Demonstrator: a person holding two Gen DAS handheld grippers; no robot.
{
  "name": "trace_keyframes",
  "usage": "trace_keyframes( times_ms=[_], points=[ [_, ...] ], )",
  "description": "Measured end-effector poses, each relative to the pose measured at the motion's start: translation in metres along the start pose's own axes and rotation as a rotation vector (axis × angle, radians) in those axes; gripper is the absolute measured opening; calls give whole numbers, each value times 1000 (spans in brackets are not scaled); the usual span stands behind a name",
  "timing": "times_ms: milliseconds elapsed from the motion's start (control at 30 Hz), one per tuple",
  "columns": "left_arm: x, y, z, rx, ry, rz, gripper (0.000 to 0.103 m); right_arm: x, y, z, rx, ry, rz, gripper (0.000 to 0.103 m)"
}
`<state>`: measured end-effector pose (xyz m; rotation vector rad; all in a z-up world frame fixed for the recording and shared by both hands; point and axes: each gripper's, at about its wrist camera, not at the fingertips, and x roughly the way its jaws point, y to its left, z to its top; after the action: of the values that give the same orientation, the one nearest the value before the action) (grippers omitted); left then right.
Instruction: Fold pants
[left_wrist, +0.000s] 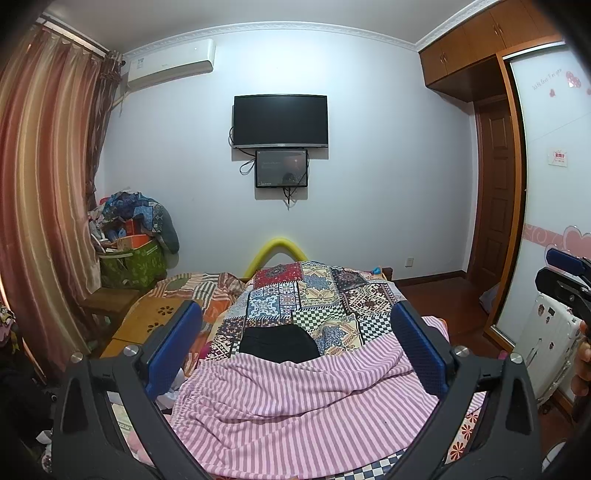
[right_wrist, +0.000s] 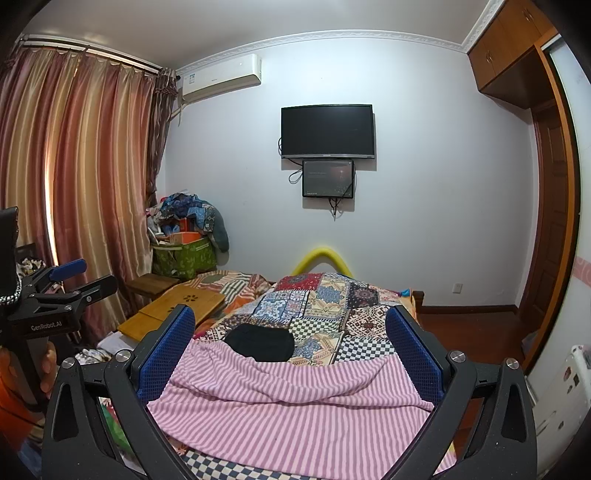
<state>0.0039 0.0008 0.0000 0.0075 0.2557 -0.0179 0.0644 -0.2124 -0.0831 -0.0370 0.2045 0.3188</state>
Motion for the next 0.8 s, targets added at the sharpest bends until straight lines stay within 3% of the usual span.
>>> trace_keyframes(
  times_ms=[800],
  points=[
    [3,-1,-1,4,3,-5,103,3,-1,-2,6,3,3,103]
  ],
)
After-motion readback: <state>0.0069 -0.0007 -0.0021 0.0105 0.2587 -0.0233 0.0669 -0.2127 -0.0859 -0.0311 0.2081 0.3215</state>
